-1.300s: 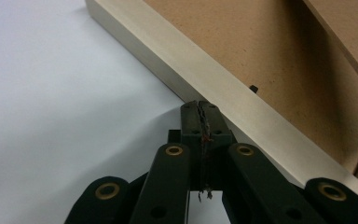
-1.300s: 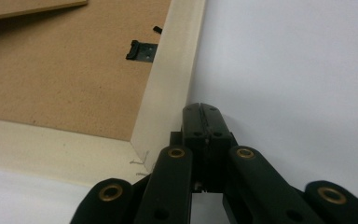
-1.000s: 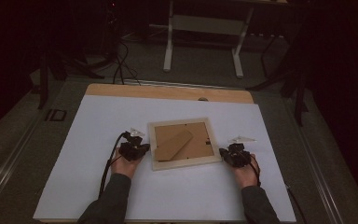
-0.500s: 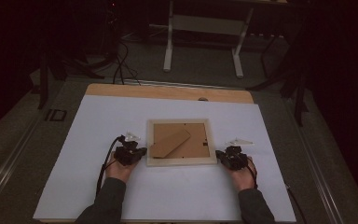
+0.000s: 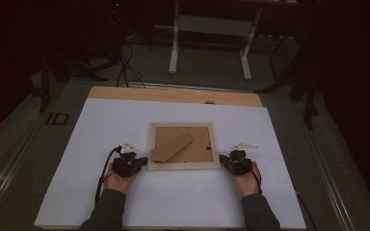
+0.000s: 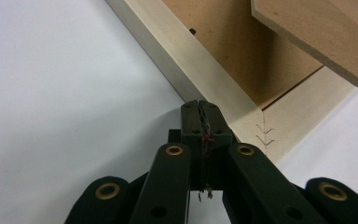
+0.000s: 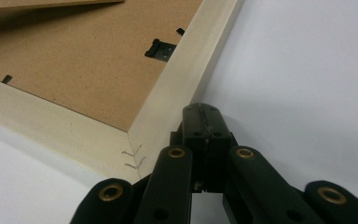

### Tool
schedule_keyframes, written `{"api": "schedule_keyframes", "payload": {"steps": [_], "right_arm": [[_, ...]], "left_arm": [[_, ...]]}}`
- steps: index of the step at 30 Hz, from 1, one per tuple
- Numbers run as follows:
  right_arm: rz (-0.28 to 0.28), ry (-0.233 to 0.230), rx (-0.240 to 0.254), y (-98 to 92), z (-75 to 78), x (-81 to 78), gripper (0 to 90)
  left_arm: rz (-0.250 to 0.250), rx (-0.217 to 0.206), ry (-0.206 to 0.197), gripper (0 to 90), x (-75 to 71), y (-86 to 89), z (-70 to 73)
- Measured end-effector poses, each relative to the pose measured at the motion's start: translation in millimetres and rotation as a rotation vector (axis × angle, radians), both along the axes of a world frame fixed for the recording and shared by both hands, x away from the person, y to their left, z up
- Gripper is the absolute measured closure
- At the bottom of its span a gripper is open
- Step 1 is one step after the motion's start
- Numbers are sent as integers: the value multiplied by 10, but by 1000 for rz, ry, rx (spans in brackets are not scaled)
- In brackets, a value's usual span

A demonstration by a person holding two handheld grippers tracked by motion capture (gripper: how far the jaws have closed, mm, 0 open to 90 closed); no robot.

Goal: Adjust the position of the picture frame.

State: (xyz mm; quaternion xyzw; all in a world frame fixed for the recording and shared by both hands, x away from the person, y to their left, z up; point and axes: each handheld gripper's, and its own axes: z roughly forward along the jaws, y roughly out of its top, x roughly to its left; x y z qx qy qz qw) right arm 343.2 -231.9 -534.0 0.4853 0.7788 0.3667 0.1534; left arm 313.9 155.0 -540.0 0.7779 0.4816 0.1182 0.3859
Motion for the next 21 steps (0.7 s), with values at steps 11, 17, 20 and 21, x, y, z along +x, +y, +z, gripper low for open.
{"api": "schedule_keyframes", "payload": {"steps": [11,17,20,21], "right_arm": [[-24,-1,1,60,-2,-29,900],[-25,-1,-3,97,-1,-33,900],[-32,1,-1,111,-1,-34,900],[-32,-1,-4,120,-1,-36,900]], "left_arm": [[27,9,-9,900,4,9,-1],[46,6,-7,900,11,27,-2],[53,10,-7,900,9,34,0],[54,12,-10,900,8,35,0]]}}
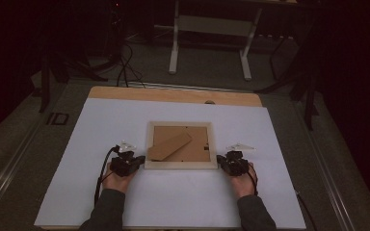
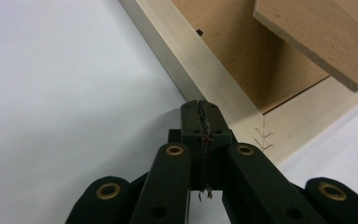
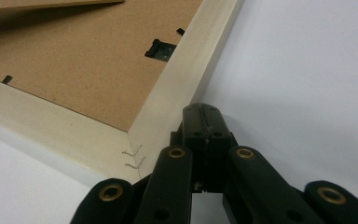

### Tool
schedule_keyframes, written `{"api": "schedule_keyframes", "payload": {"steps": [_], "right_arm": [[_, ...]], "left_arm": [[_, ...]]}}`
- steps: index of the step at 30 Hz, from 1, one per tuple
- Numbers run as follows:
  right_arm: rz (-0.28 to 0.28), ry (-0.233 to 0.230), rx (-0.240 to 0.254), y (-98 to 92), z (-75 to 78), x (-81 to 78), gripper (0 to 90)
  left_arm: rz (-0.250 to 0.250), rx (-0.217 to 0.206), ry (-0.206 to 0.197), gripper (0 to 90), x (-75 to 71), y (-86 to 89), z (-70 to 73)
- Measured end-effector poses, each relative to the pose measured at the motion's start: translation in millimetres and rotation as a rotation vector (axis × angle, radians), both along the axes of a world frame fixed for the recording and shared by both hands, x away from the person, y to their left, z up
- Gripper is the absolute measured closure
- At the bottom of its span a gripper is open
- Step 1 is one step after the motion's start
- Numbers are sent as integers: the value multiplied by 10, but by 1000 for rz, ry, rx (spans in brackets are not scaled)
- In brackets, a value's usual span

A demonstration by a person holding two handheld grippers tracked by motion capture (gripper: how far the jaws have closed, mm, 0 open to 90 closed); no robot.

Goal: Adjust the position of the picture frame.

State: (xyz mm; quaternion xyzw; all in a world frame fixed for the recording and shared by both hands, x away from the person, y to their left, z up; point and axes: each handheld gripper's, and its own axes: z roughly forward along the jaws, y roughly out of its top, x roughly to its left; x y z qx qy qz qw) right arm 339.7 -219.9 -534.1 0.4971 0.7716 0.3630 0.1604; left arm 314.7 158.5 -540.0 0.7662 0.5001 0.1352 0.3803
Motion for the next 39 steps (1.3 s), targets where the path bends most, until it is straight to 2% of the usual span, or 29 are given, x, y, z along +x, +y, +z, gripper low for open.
{"api": "schedule_keyframes", "payload": {"steps": [8,11,21,29,32,38,39], "right_arm": [[6,-1,-6,50,3,-1,900],[15,-2,-7,68,3,8,900],[24,-7,-2,76,-5,14,900],[40,-17,-9,67,-10,16,900],[38,-26,-24,43,-5,16,900],[23,-30,-8,-48,18,12,897],[25,-32,-10,-57,19,10,892]], "left_arm": [[24,7,-1,900,-6,29,4],[32,26,-7,900,-15,28,11],[45,26,-8,900,-21,30,10],[31,30,-20,900,-18,43,2],[33,26,-16,873,-20,57,6],[45,19,-10,833,-17,103,21],[52,-6,-8,833,-19,161,43]]}}
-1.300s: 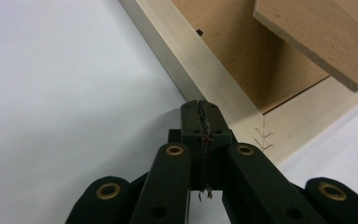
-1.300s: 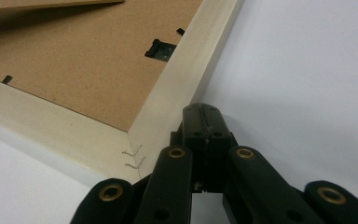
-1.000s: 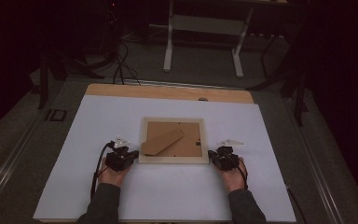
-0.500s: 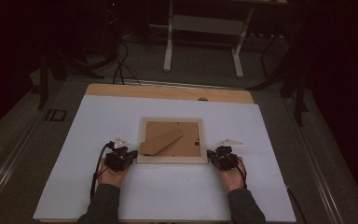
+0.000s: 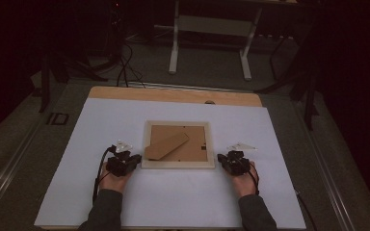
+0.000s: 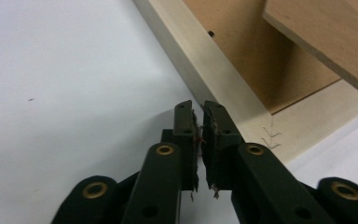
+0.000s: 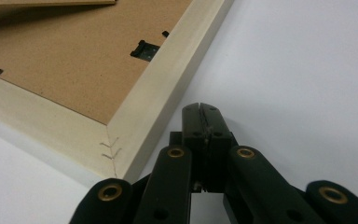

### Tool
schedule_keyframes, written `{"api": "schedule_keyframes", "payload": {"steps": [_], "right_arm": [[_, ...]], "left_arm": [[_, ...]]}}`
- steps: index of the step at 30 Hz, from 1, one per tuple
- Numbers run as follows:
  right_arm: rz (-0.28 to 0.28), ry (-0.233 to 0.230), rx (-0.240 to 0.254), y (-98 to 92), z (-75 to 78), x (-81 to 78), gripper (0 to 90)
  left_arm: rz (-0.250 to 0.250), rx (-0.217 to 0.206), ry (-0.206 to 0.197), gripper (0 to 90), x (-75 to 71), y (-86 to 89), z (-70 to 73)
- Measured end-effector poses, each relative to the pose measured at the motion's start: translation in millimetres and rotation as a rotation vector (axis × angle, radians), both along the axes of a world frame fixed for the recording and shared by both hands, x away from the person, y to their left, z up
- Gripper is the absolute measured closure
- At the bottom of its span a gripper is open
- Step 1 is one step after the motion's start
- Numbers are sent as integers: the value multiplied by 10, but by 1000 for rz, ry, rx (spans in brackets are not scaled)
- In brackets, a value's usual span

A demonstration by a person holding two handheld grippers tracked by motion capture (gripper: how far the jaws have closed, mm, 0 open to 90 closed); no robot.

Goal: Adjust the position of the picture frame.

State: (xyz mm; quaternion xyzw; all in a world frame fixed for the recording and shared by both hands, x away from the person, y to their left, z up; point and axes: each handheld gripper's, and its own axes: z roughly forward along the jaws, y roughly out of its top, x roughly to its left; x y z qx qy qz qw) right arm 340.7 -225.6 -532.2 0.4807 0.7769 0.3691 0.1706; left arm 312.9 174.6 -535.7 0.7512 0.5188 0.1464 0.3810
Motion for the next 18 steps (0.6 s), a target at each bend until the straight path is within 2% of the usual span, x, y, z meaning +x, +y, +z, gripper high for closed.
{"api": "schedule_keyframes", "payload": {"steps": [4,6,9,17,18], "right_arm": [[14,-13,1,-28,22,-12,847],[17,-19,0,-32,36,-17,834],[17,-21,1,-51,40,-15,815],[5,-26,20,-137,55,2,784],[1,-27,21,-150,59,1,778]], "left_arm": [[-6,-41,-16,759,-23,80,72],[-29,-56,-23,723,-32,98,114],[-42,-48,-38,676,-48,98,160],[-23,-73,-64,627,-67,143,248],[-31,-80,-92,627,-82,151,291]]}}
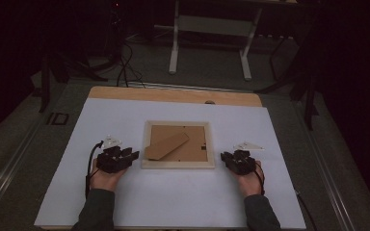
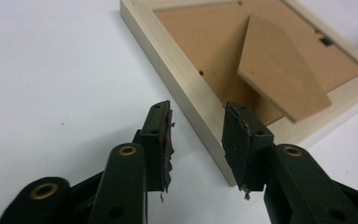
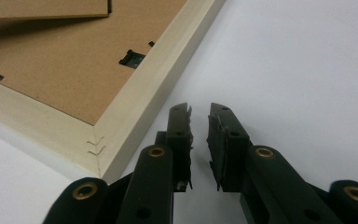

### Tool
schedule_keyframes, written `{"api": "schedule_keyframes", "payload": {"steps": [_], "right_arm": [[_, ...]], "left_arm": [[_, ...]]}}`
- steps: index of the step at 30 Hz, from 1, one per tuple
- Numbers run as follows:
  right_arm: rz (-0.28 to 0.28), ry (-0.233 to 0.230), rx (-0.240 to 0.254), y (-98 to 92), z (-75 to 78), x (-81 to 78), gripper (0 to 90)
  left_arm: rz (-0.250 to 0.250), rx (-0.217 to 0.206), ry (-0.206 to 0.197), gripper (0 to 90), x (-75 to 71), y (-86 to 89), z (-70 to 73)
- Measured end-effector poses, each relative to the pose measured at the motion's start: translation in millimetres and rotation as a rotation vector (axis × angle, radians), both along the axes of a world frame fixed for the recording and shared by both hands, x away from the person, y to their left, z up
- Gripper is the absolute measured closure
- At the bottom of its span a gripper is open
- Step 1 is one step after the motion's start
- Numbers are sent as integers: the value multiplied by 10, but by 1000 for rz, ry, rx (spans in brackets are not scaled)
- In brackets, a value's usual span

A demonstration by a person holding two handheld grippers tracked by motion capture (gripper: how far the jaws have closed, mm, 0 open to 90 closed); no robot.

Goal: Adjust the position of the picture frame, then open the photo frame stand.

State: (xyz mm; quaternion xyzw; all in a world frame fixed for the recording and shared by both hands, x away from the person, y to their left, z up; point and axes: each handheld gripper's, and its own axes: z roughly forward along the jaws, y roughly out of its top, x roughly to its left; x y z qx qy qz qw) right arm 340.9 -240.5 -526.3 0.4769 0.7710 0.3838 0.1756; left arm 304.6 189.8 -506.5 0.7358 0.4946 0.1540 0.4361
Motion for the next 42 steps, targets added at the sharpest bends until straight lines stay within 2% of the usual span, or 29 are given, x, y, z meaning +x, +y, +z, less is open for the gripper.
{"api": "schedule_keyframes", "payload": {"steps": [9,16,23,27,30,35,38,42], "right_arm": [[-16,-1,17,-98,26,3,719],[4,-6,25,-112,43,1,701],[7,-8,32,-126,53,4,694],[-1,-9,39,-145,59,6,673],[-4,-6,41,-146,50,7,660],[3,5,26,-78,6,2,627],[8,1,28,-62,18,-6,619],[18,6,46,-63,20,-19,607]], "left_arm": [[-37,-36,-76,600,-49,9,188],[-93,-57,-90,528,-74,-77,253],[-144,-33,-105,448,-88,-210,299],[-147,-23,-109,386,-78,-249,314],[-139,-32,-99,355,-41,-264,326],[-158,-39,-84,362,21,-304,343],[-173,-33,-48,365,105,-340,328],[-194,-36,30,401,256,-387,287]]}}
